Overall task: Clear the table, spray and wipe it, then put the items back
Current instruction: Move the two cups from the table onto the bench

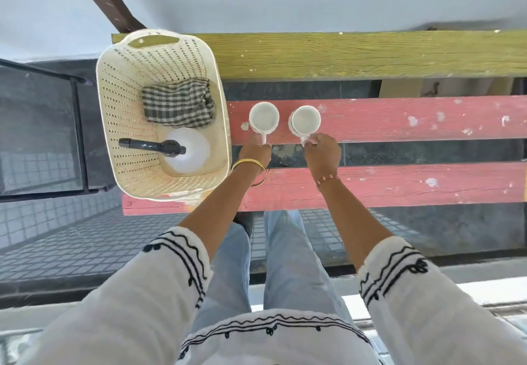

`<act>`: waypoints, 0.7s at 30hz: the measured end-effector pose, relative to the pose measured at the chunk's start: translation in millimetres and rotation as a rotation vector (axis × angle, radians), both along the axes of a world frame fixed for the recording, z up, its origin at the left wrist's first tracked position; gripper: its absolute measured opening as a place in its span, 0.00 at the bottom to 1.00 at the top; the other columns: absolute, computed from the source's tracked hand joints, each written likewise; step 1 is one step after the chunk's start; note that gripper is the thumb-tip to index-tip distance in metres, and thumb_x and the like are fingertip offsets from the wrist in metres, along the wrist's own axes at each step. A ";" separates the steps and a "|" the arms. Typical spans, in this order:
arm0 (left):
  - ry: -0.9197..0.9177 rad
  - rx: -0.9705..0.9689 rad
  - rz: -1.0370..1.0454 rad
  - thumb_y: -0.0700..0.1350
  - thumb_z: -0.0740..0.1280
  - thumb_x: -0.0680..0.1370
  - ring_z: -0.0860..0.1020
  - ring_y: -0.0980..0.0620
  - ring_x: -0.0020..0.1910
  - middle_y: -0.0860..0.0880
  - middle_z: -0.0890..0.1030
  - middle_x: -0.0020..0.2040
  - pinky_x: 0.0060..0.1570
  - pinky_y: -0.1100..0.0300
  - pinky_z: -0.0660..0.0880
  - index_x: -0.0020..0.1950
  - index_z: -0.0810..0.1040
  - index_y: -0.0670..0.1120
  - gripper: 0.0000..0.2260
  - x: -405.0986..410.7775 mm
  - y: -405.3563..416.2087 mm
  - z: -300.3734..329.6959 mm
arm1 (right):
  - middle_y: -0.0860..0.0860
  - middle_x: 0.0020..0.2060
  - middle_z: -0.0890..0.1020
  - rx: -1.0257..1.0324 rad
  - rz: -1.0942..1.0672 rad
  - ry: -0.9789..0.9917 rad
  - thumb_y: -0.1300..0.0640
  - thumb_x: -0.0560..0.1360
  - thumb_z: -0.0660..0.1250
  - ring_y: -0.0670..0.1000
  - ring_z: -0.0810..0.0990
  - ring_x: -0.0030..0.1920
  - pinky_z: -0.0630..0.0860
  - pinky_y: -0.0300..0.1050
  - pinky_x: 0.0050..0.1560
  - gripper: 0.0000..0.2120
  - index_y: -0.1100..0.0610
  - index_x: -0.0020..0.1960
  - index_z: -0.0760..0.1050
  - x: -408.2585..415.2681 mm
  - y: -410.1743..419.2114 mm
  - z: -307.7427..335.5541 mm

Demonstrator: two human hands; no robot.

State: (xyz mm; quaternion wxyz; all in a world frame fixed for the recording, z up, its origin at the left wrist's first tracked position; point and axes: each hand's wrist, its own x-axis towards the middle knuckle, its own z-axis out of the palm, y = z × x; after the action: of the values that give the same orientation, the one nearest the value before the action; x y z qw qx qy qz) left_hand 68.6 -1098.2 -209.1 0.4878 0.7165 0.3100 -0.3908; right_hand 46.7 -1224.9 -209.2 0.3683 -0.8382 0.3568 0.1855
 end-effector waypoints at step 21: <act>-0.663 0.248 -0.289 0.39 0.54 0.79 0.74 0.41 0.61 0.42 0.74 0.65 0.64 0.49 0.71 0.67 0.69 0.44 0.17 -57.9 165.4 209.9 | 0.57 0.48 0.81 -0.001 0.294 -0.426 0.60 0.78 0.58 0.59 0.76 0.54 0.69 0.49 0.55 0.11 0.65 0.51 0.76 -28.2 152.0 185.3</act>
State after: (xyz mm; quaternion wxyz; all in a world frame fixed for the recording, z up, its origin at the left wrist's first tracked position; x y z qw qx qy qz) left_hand 10.7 -932.8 0.8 0.4110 0.8939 0.0760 -0.1619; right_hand 18.6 -1072.8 -23.9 0.4040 -0.9014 0.1456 0.0559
